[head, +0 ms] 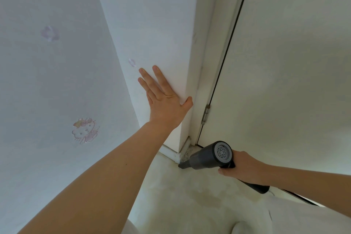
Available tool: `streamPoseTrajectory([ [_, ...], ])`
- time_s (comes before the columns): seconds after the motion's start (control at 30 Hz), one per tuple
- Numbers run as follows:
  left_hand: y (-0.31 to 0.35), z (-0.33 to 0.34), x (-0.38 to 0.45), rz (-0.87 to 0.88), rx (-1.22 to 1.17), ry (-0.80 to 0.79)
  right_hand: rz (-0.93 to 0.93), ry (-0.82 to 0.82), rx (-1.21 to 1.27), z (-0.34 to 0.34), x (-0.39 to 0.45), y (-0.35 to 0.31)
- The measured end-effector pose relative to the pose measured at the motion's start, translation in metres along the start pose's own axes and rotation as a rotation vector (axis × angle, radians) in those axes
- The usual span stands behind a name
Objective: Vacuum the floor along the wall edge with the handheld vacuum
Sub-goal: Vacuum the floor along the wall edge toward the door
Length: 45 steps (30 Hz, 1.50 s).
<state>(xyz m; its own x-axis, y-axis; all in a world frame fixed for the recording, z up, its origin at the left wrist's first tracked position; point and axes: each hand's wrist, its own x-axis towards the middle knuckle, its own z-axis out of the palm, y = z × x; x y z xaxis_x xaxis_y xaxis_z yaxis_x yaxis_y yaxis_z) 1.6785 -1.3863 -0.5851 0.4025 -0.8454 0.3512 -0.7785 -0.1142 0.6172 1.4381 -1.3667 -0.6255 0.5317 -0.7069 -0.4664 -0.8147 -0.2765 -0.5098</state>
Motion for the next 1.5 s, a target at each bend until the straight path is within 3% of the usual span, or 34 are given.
streamPoseTrajectory([
  [1.5,-0.002,0.005,0.001,0.013,0.018,0.046,0.100,0.095,-0.014,-0.022,0.003,0.032],
])
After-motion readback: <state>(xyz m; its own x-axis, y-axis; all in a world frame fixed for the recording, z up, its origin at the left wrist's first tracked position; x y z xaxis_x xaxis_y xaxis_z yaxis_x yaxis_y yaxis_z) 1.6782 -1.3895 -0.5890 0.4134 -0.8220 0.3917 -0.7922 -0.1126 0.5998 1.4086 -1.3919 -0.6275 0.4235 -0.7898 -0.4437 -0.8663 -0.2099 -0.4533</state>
